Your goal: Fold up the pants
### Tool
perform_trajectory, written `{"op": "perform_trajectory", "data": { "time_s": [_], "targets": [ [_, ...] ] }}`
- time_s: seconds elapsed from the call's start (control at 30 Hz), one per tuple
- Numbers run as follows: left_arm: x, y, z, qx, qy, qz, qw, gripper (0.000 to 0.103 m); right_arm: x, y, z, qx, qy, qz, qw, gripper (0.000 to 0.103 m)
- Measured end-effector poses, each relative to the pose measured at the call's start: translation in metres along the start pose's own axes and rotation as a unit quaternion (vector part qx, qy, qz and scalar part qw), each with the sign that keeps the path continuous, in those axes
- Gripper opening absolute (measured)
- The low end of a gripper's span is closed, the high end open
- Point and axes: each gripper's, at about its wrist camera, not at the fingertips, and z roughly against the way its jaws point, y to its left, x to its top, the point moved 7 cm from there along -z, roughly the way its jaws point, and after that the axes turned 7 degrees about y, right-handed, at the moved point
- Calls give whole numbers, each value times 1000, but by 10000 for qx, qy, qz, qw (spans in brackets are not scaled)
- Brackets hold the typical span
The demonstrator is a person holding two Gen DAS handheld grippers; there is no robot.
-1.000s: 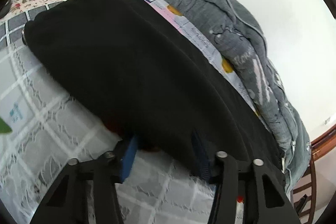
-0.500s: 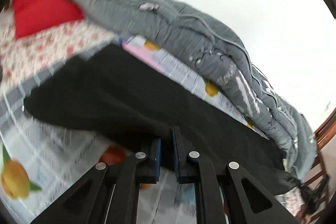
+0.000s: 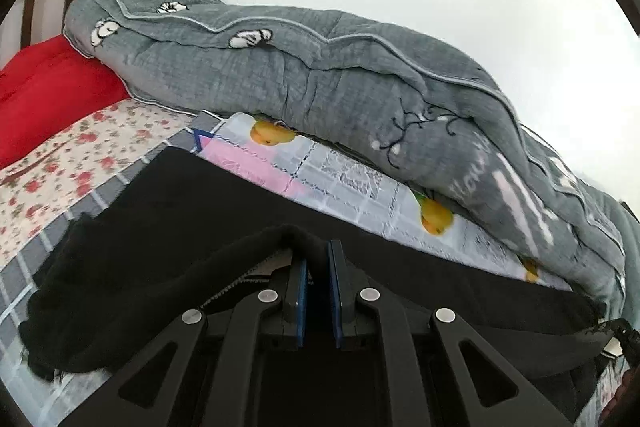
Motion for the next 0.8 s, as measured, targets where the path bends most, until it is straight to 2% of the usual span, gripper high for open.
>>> {"op": "perform_trajectory", "data": {
  "time_s": [0.1, 0.23, 0.3, 0.37, 0.43, 0.5, 0.53, 0.63, 0.73, 0.8],
  "targets": [
    [3, -6, -21, 147, -18, -98, 9998, 10, 8, 2, -29, 17, 100, -219, 9997, 8],
    [-13, -5, -45, 438, -37, -298, 9986, 10, 1, 1, -57, 99, 231, -442, 9987, 10],
    [-18, -3, -54, 467, 117, -291, 9984, 11, -7, 0, -70, 123, 320, -450, 9984, 13],
    [-21, 1, -61, 508, 306, -187, 9981, 24, -15, -2, -83, 0, 461, -278, 9986, 14],
    [-23, 2, -63, 510, 328, -190, 9980, 27, -21, -4, -89, -24, 587, -286, 9979, 14],
    [-25, 1, -62, 543, 316, -221, 9978, 35, -25, -5, -85, 164, 575, -387, 9975, 19],
    [-27, -2, -62, 570, 332, -275, 9974, 43, -27, -5, -83, 225, 555, -406, 9974, 25],
    [-33, -7, -59, 688, 326, -429, 9962, 59, -35, -4, -79, 336, 562, -388, 9971, 42],
    [-36, -11, -53, 717, 215, -546, 9957, 67, -40, 1, -76, 68, 470, -119, 9988, 42],
    [-37, -12, -49, 736, 166, -579, 9955, 69, -43, 7, -74, -197, 367, 153, 9990, 43]
  ]
}}
